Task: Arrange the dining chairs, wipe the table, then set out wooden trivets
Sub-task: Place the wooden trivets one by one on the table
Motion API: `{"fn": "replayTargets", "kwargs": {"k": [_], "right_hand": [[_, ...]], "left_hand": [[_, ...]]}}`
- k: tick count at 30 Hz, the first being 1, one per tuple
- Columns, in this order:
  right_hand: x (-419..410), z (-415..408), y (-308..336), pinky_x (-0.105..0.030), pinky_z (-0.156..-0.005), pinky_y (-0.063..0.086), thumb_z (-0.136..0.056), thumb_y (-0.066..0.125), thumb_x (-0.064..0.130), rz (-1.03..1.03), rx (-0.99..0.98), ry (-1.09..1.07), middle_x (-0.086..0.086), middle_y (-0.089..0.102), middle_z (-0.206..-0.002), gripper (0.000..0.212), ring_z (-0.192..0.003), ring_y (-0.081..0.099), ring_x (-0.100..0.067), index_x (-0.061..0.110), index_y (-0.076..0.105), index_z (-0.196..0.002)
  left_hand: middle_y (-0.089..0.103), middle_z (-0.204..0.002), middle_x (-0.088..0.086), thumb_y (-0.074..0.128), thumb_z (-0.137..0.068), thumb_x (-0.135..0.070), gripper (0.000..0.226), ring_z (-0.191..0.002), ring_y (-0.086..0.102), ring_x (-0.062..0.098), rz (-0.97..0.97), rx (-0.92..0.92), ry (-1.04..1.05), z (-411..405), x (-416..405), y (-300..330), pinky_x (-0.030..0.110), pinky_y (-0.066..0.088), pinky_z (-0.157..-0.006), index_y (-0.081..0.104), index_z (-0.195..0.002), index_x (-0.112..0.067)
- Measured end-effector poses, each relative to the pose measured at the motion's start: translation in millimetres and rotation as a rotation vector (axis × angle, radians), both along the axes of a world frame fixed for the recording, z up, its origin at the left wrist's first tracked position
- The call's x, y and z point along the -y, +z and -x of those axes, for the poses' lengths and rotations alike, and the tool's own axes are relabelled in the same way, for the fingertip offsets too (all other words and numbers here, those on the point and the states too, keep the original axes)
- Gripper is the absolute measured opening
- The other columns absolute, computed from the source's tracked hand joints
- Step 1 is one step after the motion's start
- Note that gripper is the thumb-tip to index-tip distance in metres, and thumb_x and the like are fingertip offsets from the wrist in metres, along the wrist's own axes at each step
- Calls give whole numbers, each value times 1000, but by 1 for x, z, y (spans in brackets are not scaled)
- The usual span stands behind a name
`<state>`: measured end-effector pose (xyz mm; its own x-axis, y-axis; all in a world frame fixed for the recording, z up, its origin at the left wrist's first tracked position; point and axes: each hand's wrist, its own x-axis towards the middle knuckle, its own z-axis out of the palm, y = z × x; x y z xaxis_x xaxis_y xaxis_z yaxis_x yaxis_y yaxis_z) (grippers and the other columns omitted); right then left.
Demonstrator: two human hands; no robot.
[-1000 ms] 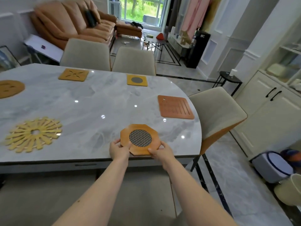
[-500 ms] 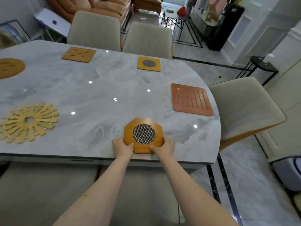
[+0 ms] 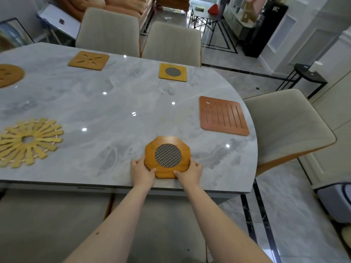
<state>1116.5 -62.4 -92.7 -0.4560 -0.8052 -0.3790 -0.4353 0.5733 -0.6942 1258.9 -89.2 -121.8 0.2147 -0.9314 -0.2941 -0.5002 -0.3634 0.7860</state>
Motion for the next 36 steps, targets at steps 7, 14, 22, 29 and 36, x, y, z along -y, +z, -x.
{"fn": "replayTargets", "kwargs": {"k": [7, 14, 22, 29, 36], "right_hand": [[1, 2, -1, -22, -105, 28, -78, 77, 17, 15, -8, 12, -11, 30, -137, 81, -128, 35, -23, 10, 31, -145], [2, 1, -5, -23, -108, 28, -77, 79, 18, 26, -15, 5, -10, 30, -136, 87, -128, 35, -23, 9, 28, -147], [1, 0, -7, -24, -108, 29, -77, 79, 19, 21, -20, -2, -9, 30, -137, 89, -128, 35, -22, 11, 27, -149], [0, -1, -11, -24, -107, 29, -76, 79, 19, 35, -26, -11, -9, 30, -135, 90, -128, 36, -22, 11, 26, -148], [1, -1, -12, -27, -109, 30, -77, 79, 19, 20, -16, -12, -10, 28, -138, 89, -130, 35, -23, 13, 25, -149]], "left_hand": [[42, -122, 10, 73, -80, -12, 65, -105, 56, 27, -3, 19, 0, -1, 2, 1, 39, 44, -101, 45, -138, -14], [42, -121, 11, 73, -80, -13, 64, -101, 55, 24, 35, 33, -36, -5, 0, -2, 33, 43, -97, 45, -138, -11], [42, -120, 9, 71, -83, -15, 64, -98, 54, 22, 49, 55, -52, -6, -2, 0, 30, 43, -94, 42, -140, -11], [41, -120, 9, 70, -84, -14, 64, -94, 51, 19, 54, 59, -64, -6, -3, 1, 29, 42, -93, 41, -141, -11], [42, -121, 10, 69, -84, -13, 62, -100, 53, 23, 49, 61, -66, -5, -4, 3, 31, 42, -96, 42, -140, -11]]}}
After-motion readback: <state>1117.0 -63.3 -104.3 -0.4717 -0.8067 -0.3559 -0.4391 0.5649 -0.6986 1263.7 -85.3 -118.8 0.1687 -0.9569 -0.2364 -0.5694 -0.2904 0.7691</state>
